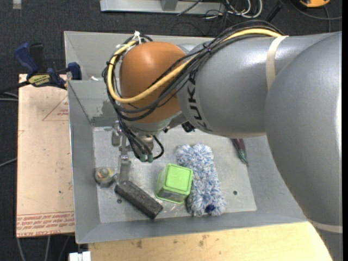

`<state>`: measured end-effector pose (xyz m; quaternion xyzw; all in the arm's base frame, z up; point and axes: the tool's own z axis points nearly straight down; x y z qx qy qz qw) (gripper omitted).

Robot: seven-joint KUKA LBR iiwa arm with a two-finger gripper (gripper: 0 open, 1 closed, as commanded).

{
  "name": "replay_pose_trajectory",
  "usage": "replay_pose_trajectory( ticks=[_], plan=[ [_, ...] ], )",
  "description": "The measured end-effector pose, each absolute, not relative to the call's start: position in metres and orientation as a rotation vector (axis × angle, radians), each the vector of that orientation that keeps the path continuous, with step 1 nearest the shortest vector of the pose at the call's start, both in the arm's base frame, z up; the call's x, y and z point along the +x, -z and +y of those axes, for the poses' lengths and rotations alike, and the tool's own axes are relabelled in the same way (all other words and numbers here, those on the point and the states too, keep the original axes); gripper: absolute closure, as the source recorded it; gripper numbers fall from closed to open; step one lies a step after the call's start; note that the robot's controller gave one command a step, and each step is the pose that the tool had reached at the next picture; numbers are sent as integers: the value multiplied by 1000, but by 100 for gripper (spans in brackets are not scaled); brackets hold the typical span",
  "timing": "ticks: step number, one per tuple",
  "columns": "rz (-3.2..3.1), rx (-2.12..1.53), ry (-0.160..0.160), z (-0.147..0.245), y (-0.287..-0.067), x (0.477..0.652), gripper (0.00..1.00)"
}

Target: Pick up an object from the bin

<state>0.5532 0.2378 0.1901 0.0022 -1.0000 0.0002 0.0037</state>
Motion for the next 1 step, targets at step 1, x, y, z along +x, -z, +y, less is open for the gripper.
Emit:
replay_pose_trajectory(
  ticks=[1],
  plan=[
    [-3142, 0, 2, 237, -195, 555, 0]
  ],
)
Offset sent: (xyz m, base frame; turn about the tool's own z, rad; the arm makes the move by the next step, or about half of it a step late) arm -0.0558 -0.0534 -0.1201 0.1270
